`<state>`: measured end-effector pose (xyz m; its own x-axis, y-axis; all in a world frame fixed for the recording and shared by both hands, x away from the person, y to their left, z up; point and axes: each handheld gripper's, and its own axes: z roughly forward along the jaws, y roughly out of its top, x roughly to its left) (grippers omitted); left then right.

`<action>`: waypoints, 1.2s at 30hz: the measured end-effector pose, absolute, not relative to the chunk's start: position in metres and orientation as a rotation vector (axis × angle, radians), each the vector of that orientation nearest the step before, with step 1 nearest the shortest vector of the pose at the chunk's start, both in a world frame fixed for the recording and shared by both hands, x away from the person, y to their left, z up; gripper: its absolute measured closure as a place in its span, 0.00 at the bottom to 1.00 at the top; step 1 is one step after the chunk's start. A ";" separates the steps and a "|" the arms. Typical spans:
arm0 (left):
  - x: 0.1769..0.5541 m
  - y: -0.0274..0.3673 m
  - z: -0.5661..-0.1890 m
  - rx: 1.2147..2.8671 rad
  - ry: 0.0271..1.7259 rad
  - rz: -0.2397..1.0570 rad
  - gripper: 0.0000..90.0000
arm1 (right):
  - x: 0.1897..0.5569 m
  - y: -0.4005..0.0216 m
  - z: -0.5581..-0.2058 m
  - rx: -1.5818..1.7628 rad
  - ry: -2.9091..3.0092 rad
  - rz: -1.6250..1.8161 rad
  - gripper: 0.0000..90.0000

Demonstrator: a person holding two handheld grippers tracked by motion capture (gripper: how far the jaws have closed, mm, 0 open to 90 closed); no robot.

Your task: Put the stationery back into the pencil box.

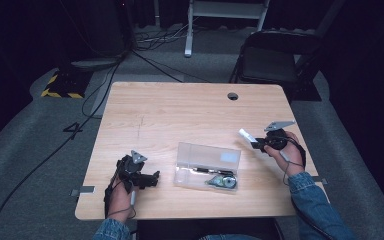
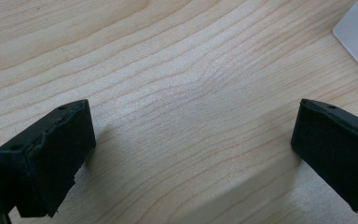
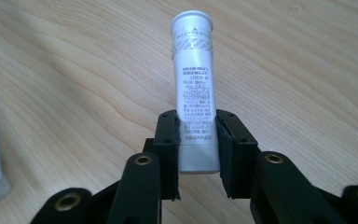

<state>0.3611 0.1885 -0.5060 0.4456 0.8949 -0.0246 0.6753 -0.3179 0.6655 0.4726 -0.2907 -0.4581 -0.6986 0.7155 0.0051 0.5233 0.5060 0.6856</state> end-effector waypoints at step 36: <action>0.361 0.189 -0.506 2.094 1.309 0.471 0.00 | 0.420 -0.236 -0.383 0.663 2.545 1.169 0.80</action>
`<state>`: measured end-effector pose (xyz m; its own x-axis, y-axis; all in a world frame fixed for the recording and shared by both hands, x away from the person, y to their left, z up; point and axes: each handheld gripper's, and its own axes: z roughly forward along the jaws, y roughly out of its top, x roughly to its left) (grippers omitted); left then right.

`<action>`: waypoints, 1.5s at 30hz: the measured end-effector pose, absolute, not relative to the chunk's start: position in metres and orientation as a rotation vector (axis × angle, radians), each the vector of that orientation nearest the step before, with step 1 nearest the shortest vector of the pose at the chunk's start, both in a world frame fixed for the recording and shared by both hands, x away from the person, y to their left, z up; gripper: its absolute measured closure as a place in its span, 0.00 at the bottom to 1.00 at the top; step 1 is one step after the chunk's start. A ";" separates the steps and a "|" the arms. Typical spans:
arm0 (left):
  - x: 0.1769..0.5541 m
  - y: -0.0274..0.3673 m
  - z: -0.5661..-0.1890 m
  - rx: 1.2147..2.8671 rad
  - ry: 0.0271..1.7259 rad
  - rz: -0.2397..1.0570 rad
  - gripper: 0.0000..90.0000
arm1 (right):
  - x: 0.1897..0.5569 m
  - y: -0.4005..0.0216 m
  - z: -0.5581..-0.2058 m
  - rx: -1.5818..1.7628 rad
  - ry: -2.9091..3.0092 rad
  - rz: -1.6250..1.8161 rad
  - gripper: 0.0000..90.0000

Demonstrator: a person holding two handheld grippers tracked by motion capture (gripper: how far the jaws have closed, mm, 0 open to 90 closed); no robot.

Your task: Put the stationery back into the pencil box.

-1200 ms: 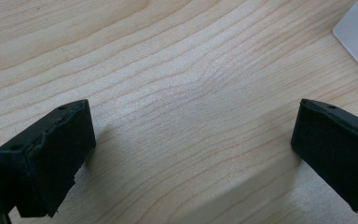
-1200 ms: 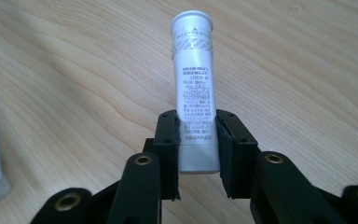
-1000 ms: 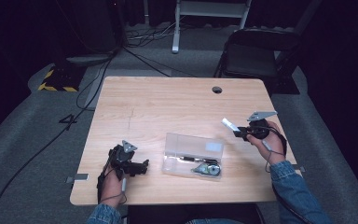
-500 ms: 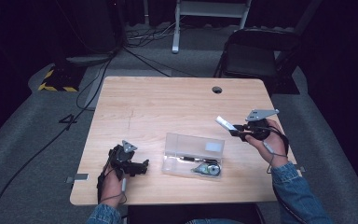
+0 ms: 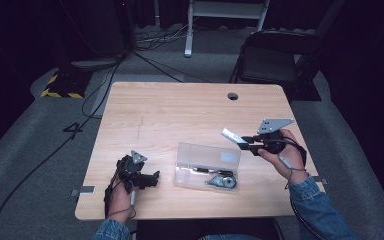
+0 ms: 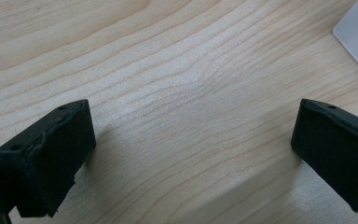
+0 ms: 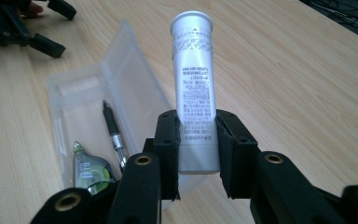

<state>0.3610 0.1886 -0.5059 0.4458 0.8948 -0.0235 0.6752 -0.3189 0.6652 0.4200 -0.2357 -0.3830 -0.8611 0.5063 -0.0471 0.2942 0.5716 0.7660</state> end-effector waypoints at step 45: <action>0.360 0.189 -0.506 2.089 1.316 0.473 0.00 | 0.392 -0.145 -0.411 0.257 2.857 1.085 0.80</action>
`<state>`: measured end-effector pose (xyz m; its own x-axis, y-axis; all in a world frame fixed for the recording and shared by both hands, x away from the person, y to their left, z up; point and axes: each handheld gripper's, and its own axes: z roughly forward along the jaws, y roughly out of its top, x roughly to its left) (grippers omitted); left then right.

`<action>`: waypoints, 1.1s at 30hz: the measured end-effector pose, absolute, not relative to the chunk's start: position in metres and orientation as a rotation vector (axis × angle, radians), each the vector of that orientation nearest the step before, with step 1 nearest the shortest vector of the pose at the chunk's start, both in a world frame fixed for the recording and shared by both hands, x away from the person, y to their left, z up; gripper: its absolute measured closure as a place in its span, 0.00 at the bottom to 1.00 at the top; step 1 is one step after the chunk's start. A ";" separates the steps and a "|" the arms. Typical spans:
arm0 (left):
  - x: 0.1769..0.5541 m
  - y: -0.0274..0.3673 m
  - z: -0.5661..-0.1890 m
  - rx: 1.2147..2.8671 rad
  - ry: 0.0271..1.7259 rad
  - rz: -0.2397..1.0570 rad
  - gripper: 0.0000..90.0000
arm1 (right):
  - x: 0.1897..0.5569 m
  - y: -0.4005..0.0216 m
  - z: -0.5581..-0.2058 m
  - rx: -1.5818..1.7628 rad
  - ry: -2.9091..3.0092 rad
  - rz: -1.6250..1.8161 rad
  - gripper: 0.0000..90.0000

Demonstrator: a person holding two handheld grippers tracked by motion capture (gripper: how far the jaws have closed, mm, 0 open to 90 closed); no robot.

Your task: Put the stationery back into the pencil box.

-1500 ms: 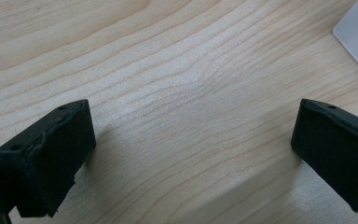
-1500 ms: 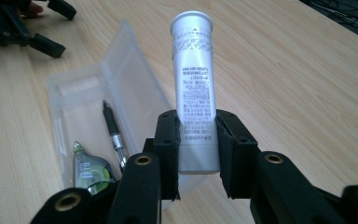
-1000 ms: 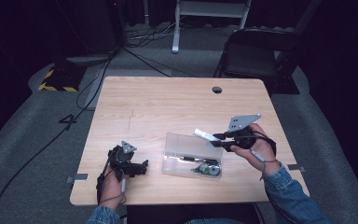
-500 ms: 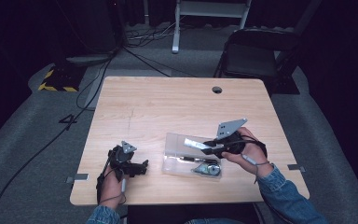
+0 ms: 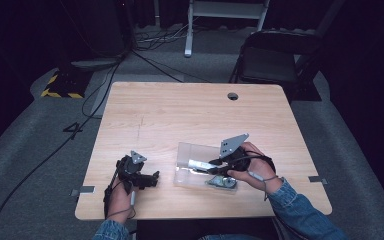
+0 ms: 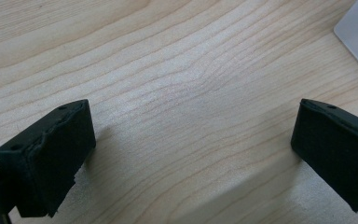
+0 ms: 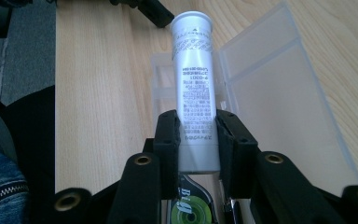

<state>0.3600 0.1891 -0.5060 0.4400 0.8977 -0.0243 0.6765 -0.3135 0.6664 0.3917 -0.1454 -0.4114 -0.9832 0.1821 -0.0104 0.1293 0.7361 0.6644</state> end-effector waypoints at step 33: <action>0.360 0.189 -0.506 2.088 1.316 0.473 0.00 | 0.395 -0.127 -0.448 0.134 3.039 0.810 0.80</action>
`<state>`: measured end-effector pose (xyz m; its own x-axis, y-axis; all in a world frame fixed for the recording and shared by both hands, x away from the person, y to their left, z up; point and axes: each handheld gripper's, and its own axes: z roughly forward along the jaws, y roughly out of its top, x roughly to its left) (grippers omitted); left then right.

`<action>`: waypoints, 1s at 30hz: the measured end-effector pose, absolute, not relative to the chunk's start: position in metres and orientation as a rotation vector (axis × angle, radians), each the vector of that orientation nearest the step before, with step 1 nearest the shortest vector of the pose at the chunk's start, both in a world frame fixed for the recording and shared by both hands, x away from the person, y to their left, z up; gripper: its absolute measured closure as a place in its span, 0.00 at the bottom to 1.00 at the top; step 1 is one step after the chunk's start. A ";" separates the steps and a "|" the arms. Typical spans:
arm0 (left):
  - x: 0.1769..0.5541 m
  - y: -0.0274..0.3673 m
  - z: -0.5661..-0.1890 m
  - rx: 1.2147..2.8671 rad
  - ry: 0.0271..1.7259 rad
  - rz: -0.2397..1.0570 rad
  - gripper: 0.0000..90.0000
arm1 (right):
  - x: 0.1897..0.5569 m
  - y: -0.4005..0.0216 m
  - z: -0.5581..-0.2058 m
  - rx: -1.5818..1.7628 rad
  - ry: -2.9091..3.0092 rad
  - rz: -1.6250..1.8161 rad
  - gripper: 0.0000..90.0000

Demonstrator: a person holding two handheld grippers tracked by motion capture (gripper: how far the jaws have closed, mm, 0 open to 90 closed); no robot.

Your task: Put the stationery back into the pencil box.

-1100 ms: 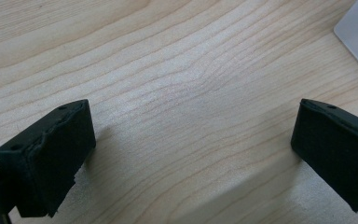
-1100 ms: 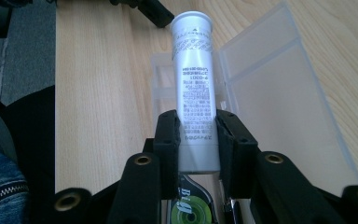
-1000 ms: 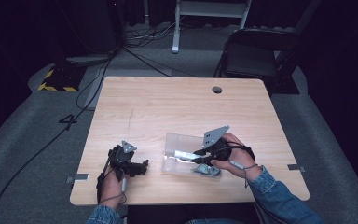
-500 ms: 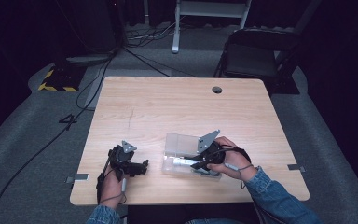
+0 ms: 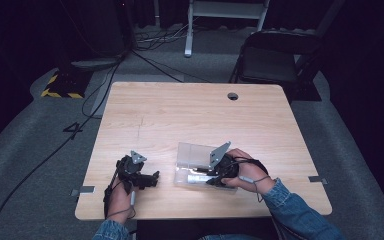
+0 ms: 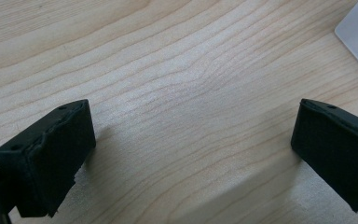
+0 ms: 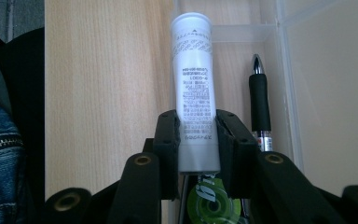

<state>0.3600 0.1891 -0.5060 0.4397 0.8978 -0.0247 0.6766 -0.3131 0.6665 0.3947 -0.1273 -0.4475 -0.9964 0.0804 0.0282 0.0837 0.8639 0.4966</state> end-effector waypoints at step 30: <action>0.360 0.189 -0.506 2.088 1.315 0.473 0.00 | 0.413 -0.132 -0.463 -0.052 -3.061 -0.873 0.79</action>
